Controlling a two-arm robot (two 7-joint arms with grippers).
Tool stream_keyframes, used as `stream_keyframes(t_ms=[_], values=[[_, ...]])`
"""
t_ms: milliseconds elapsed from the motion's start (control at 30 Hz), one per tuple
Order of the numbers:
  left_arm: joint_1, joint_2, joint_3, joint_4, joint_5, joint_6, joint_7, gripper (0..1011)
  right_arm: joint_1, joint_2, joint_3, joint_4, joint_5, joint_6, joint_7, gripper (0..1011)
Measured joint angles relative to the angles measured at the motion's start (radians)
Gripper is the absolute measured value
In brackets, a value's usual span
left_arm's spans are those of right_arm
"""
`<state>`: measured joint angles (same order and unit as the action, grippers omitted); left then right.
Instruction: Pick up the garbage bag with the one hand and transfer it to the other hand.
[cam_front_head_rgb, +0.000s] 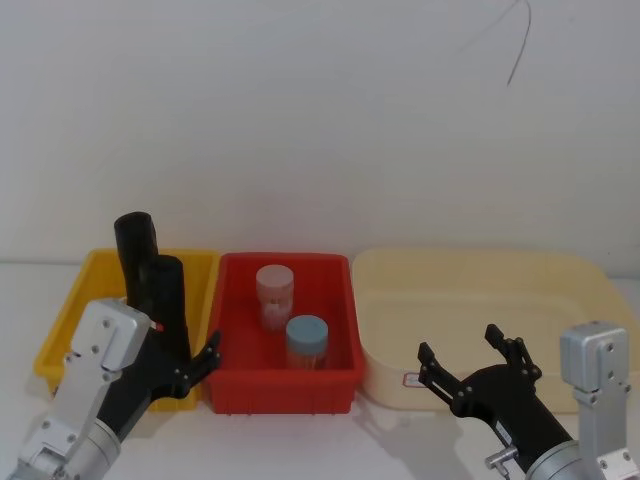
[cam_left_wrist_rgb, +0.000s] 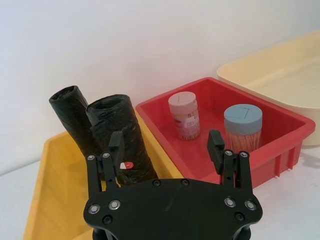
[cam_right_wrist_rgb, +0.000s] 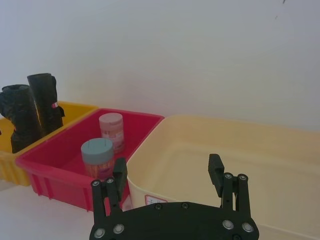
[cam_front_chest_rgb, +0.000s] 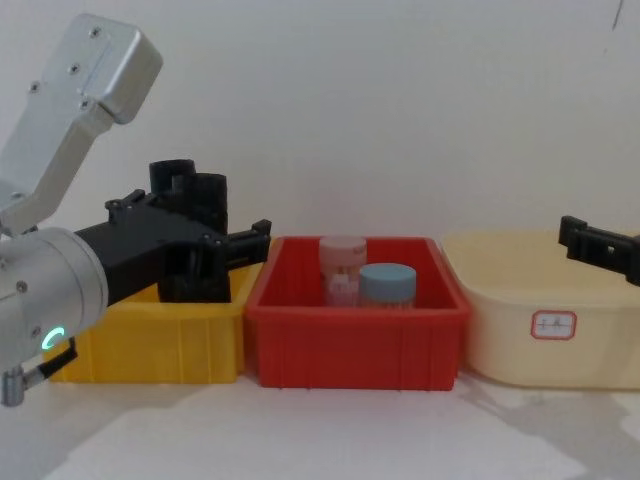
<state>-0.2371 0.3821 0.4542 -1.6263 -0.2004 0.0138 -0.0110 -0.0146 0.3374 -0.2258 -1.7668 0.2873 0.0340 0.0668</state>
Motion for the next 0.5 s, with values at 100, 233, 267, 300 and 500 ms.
stream_keyframes(t_ms=[100,233,267,300,500], values=[[0.0,0.0,0.0,0.0,0.0,0.0,0.0,1000,0.0,0.0,0.0,0.0,0.0,0.0,0.0,1000],[0.0,0.0,0.0,0.0,0.0,0.0,0.0,1000,0.0,0.0,0.0,0.0,0.0,0.0,0.0,1000],[0.0,0.0,0.0,0.0,0.0,0.0,0.0,1000,0.0,0.0,0.0,0.0,0.0,0.0,0.0,1000],[0.0,0.0,0.0,0.0,0.0,0.0,0.0,1000,0.0,0.0,0.0,0.0,0.0,0.0,0.0,1000],[0.0,0.0,0.0,0.0,0.0,0.0,0.0,1000,0.0,0.0,0.0,0.0,0.0,0.0,0.0,1000]])
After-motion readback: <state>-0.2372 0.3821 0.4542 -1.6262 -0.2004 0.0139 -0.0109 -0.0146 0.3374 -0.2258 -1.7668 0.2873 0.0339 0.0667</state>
